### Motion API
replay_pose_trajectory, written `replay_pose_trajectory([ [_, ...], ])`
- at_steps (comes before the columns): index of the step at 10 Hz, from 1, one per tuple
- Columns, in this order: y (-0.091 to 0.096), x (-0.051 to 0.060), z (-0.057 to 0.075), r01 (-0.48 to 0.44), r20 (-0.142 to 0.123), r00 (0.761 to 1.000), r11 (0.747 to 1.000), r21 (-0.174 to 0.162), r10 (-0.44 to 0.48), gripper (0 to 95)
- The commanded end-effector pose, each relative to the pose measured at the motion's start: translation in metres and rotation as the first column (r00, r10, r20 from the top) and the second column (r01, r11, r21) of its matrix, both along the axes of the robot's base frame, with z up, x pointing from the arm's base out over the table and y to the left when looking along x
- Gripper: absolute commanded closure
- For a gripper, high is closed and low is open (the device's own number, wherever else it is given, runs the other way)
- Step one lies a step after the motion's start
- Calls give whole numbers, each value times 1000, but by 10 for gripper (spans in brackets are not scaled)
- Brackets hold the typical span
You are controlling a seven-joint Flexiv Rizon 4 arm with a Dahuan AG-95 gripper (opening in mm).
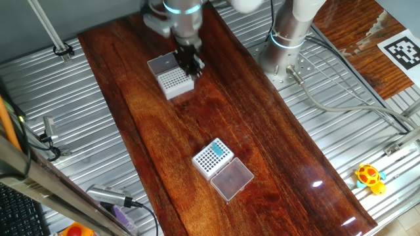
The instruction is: Transfer all medium pipette tips from one holder to another
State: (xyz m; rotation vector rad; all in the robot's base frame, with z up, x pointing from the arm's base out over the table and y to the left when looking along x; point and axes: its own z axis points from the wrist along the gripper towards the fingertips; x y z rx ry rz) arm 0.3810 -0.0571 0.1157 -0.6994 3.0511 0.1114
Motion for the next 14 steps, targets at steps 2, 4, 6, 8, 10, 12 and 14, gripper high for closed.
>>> replay_pose_trajectory([
  [2,-35,-6,0,-170,-4,985,985,-1,170,760],
  [4,-35,-6,0,-110,-10,994,994,-23,110,760],
  [6,-36,0,-4,-118,-9,993,992,-33,118,760],
  [8,-42,5,-11,-127,-7,992,991,-39,127,760],
  [10,-50,9,-17,-140,0,990,989,-40,140,760],
  [12,-56,9,-22,-152,3,988,988,-38,152,760],
  [14,-57,7,-24,-146,-1,989,989,-35,146,760],
])
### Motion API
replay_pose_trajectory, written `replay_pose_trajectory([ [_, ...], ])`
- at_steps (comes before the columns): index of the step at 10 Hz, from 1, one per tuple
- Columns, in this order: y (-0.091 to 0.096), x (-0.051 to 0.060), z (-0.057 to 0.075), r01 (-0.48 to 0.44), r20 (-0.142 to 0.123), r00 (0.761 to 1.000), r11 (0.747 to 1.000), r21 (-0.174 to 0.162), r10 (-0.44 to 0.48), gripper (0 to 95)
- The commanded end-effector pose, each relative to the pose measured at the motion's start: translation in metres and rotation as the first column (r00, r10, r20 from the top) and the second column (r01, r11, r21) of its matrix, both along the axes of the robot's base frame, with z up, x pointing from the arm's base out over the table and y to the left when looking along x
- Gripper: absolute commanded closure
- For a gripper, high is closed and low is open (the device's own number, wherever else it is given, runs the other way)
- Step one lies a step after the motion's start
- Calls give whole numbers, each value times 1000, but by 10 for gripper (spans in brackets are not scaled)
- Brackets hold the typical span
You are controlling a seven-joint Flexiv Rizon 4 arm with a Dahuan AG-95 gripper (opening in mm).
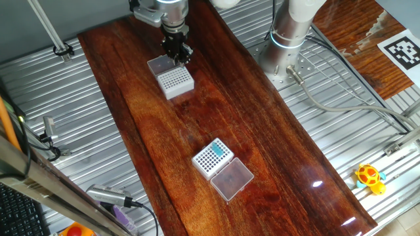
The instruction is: Transfer all medium pipette tips from one holder to another
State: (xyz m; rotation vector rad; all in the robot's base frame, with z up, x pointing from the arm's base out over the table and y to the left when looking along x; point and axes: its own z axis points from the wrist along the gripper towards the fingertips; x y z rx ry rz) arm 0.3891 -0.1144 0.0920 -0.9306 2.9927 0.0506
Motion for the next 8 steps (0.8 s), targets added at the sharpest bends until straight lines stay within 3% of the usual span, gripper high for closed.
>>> replay_pose_trajectory([
  [1,1,-6,-4,17,-14,1000,1000,6,-17,760],
  [4,0,-13,-8,20,-12,1000,1000,5,-20,760],
  [7,0,-13,-15,16,-4,1000,1000,6,-16,760],
  [8,0,-13,-16,13,-2,1000,1000,5,-13,950],
])
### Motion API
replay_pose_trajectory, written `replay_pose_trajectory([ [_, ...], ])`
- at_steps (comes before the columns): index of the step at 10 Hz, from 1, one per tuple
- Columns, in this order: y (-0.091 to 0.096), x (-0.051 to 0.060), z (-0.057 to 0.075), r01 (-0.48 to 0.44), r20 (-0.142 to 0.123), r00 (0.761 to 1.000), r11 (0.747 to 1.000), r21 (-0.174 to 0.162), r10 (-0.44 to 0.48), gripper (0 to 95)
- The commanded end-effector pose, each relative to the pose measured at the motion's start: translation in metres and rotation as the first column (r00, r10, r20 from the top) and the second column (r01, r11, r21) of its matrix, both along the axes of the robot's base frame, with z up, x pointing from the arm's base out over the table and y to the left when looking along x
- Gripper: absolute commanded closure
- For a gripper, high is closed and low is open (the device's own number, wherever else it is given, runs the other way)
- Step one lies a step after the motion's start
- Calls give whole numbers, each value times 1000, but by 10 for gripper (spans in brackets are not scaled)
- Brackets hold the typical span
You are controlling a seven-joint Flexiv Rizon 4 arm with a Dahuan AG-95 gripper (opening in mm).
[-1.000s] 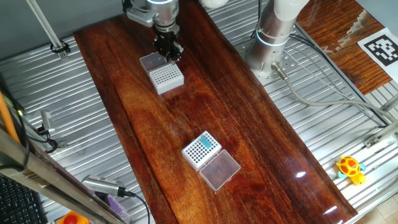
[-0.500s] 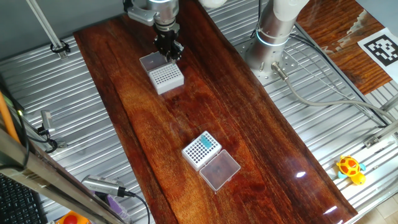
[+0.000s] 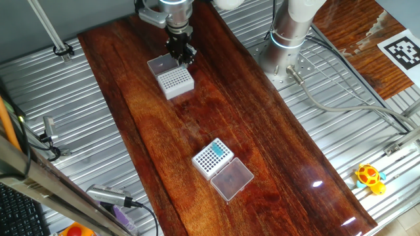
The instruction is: Transfer all medium pipette tips from one holder to another
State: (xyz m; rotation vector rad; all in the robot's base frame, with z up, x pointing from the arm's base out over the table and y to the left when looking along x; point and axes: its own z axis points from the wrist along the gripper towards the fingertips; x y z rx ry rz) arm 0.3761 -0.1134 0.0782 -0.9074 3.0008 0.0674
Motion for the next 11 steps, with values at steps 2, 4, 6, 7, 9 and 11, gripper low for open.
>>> replay_pose_trajectory([
  [2,-1,0,-3,-11,6,1000,1000,-8,11,950],
  [4,-1,0,-3,-11,6,1000,1000,-8,11,950],
  [6,-1,0,-3,-11,6,1000,1000,-8,11,950],
  [7,-1,0,-3,-11,6,1000,1000,-8,11,950],
  [9,-1,0,-3,-11,6,1000,1000,-8,11,950],
  [11,-1,0,-3,-11,6,1000,1000,-8,11,950],
])
